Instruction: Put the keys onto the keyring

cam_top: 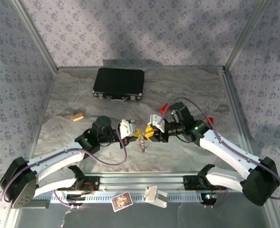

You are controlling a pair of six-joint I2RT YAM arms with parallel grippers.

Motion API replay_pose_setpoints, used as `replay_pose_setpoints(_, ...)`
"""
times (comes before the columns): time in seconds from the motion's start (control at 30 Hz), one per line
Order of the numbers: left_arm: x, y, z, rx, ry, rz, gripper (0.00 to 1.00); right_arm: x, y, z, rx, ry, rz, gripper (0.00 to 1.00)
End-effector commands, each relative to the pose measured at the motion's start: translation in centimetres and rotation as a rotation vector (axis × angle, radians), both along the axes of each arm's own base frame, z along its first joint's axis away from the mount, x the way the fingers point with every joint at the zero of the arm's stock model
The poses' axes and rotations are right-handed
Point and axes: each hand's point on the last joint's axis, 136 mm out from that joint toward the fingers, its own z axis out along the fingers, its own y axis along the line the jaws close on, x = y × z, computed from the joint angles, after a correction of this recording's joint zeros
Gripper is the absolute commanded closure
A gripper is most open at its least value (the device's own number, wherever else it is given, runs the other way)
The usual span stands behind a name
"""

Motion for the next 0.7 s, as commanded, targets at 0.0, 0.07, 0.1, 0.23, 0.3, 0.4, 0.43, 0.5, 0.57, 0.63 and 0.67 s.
replay_pose_setpoints(0.0, -0.6, -0.5, 2.7, -0.096, -0.054, -0.037, 1.00, 0.7, 0.0, 0.7, 0.033, -0.030, -0.038, 0.78)
replay_pose_setpoints(0.07, -0.7, -0.4, 2.6, -0.095, -0.052, -0.038, 1.00, 1.1, -0.1, 0.8, 0.041, -0.043, -0.059, 0.80)
replay_pose_setpoints(0.1, -0.7, -0.4, 2.5, -0.093, -0.051, -0.040, 1.00, 1.1, -0.1, 1.0, 0.048, -0.048, -0.058, 0.80)
replay_pose_setpoints(0.23, -0.7, -0.5, 2.5, -0.096, -0.049, -0.043, 1.00, 0.6, 0.3, 0.8, 0.051, -0.043, -0.029, 0.80)
replay_pose_setpoints(0.3, -0.7, -0.6, 2.6, -0.099, -0.050, -0.047, 1.00, 0.4, 0.4, 0.7, 0.050, -0.038, -0.015, 0.80)
replay_pose_setpoints(0.4, -0.8, -0.6, 2.7, -0.102, -0.050, -0.054, 1.00, 0.4, 0.7, 0.7, 0.053, -0.037, -0.006, 0.79)
replay_pose_setpoints(0.43, -0.9, -0.6, 2.7, -0.102, -0.049, -0.057, 1.00, 0.4, 0.8, 0.6, 0.049, -0.038, -0.007, 0.80)
replay_pose_setpoints(0.5, -1.0, -0.6, 2.8, -0.103, -0.047, -0.065, 1.00, 0.6, 0.9, 0.7, 0.049, -0.040, -0.010, 0.82)
replay_pose_setpoints(0.57, -1.1, -0.7, 2.9, -0.107, -0.049, -0.069, 1.00, 0.7, 1.0, 0.9, 0.056, -0.044, -0.005, 0.86)
replay_pose_setpoints(0.63, -1.1, -0.7, 3.2, -0.113, -0.054, -0.072, 1.00, 0.6, 1.2, 1.1, 0.057, -0.043, 0.005, 0.92)
replay_pose_setpoints(0.67, -1.1, -0.7, 3.2, -0.114, -0.055, -0.072, 1.00, 0.6, 1.2, 1.1, 0.056, -0.044, 0.009, 0.94)
